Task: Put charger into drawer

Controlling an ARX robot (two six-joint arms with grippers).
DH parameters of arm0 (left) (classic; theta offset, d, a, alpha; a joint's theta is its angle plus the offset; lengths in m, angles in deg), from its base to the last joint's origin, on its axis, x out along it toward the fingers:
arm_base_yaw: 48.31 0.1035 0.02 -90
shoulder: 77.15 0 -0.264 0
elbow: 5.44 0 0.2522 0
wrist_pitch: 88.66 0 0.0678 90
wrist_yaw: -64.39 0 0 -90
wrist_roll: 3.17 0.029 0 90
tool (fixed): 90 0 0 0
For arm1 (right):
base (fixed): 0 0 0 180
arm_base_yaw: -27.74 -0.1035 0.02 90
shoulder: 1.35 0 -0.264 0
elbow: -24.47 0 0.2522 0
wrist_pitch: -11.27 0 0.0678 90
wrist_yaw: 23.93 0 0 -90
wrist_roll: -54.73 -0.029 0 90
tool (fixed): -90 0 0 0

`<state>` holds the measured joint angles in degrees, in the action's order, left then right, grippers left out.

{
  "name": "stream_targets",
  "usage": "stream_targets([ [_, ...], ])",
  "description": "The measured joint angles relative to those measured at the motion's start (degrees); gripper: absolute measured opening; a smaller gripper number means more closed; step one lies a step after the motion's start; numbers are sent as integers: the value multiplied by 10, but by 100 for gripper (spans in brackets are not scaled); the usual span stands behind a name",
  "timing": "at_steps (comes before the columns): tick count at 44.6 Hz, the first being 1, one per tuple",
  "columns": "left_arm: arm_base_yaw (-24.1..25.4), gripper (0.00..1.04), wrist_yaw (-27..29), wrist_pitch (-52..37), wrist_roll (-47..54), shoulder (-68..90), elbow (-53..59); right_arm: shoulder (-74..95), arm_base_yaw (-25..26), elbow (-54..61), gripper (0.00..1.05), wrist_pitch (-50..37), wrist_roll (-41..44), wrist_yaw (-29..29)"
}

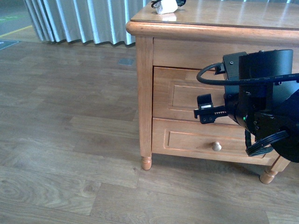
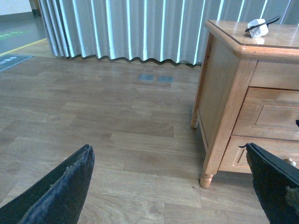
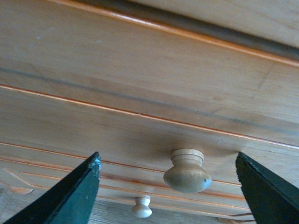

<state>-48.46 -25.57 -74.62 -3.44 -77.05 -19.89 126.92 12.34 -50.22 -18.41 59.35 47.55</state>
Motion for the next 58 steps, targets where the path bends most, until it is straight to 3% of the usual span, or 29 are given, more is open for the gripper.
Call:
stream_targets([
  [14, 0, 99, 0, 0, 0, 0, 0, 14, 2, -8, 39, 1, 2, -9],
  [20, 0, 99, 0, 0, 0, 0, 0, 15, 3, -8, 26, 2, 4, -13],
  [34, 0, 99, 0, 0, 0, 0, 0, 14, 3, -5, 24, 3, 6, -10],
  [39, 0, 99, 0, 0, 0, 0, 0, -2, 6, 17, 24, 5, 1, 15],
  [58, 0, 99, 0, 0, 0, 0, 0, -180, 3, 245, 22, 30, -28, 95],
])
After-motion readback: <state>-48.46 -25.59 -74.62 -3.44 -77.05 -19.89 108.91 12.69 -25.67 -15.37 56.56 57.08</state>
